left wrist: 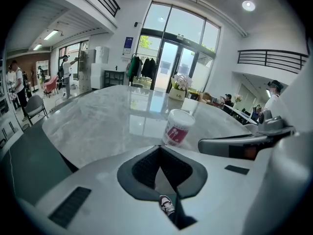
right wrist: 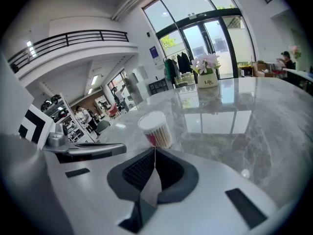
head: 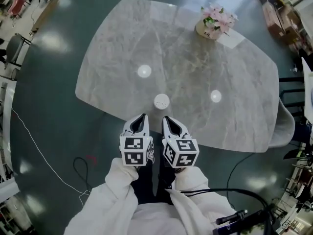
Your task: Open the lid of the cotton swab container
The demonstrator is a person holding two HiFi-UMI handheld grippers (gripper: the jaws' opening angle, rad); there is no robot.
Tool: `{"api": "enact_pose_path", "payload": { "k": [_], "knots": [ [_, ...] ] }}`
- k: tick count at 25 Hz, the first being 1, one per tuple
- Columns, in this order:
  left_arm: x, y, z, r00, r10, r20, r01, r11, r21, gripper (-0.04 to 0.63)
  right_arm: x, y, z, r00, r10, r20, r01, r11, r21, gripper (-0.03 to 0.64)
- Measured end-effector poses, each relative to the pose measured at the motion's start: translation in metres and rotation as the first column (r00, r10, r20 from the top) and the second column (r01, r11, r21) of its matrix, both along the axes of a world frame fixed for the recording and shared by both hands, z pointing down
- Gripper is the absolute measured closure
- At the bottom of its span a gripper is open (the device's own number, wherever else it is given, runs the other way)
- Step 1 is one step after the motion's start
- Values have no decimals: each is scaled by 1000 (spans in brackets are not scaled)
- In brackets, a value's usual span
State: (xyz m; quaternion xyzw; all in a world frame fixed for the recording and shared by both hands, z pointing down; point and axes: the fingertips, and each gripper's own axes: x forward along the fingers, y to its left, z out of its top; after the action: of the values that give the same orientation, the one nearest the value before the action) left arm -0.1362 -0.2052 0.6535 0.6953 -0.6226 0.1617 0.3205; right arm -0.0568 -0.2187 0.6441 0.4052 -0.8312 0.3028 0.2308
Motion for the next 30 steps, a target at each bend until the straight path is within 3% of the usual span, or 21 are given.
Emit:
{"api": "enact_pose_path", "payload": {
  "k": [9,12,17,30],
  "knots": [
    [-6,-6,6,1000,-9,16,10,1000,-12,589,-7,-8,6,999,-38,2,38,999,4,549],
    [-8,-9,7,1000,-15,18,15,1000,-10,589,-6,-10,9,999,-46,-14,46,999,2,477],
    [-10,-11,11,1000,-29,13,29,999,-14,589,-8,-16,14,998,-59,-25,59,998,-1,474],
    [-27,-10,15,997,-74,4,74,997,-18,589,-21,-25,25,986,-141,-93,143,989,24,370]
  ]
}}
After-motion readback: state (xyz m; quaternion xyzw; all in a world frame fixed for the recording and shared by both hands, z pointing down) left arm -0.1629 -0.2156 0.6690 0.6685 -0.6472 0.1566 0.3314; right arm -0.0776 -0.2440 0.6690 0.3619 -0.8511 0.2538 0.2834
